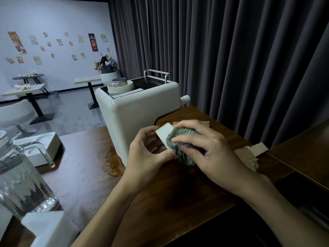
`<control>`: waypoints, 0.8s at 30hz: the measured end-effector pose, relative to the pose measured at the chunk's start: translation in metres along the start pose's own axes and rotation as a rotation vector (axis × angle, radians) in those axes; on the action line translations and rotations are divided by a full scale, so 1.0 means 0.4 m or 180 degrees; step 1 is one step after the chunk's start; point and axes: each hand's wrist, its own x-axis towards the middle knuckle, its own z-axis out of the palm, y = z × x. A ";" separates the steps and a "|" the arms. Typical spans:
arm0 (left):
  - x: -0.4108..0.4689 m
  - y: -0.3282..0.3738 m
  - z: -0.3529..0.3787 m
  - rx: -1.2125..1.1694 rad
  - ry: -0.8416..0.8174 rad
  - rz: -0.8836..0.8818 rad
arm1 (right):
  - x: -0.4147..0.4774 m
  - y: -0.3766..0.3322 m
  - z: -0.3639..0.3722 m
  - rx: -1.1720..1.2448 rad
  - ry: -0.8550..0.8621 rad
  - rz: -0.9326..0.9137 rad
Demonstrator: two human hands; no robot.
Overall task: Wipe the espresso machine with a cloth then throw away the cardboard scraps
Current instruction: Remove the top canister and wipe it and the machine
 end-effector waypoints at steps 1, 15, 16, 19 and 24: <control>-0.002 -0.001 0.004 -0.0039 -0.0006 -0.0107 | 0.000 0.000 0.003 0.0126 0.0133 0.0096; -0.017 0.026 0.048 -0.1940 -0.0141 -0.1215 | -0.037 -0.017 0.071 0.0142 0.1268 0.0568; -0.016 0.027 0.042 -0.1803 -0.0166 -0.1221 | -0.037 -0.017 0.068 0.0151 0.1229 0.0582; -0.015 0.021 0.024 -0.1519 -0.0239 -0.1176 | -0.039 -0.015 0.058 0.0165 0.1103 0.0548; -0.018 -0.003 0.025 -0.1757 -0.0504 -0.1151 | -0.029 -0.012 0.052 0.0820 0.1246 0.0933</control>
